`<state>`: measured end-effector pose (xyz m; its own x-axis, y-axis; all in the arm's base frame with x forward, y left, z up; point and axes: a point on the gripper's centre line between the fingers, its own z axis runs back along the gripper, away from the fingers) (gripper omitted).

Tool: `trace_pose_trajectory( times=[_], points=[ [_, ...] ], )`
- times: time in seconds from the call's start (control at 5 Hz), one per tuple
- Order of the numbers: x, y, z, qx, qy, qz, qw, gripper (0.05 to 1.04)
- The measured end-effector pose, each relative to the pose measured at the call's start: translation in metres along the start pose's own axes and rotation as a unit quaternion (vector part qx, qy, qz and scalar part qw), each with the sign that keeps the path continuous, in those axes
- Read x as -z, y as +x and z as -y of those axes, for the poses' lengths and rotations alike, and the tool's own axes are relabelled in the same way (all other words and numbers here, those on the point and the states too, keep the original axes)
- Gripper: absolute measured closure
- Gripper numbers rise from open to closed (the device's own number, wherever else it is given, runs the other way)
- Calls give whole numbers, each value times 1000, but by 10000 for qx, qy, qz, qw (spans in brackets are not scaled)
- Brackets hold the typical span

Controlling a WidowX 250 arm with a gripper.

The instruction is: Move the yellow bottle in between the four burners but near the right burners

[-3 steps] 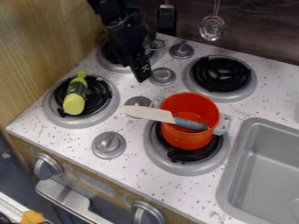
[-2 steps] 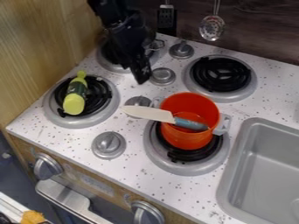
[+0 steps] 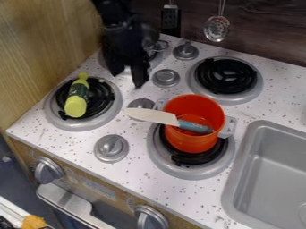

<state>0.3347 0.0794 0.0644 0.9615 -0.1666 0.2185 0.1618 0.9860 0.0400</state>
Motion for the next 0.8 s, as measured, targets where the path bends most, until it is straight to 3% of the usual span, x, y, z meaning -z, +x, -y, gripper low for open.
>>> trace_pose_trajectory(
  times=[0.2, 0.4, 0.6, 0.8],
  points=[
    [-8, -10, -5, -1019, 515, -268, 9931, 85],
    [-15, -22, -13, -1586, 763, -437, 9834, 85],
    [-17, -40, -25, -2146, 1186, -602, 9676, 85],
    [-19, -45, -29, -2533, 1353, -700, 9553, 85]
  ],
)
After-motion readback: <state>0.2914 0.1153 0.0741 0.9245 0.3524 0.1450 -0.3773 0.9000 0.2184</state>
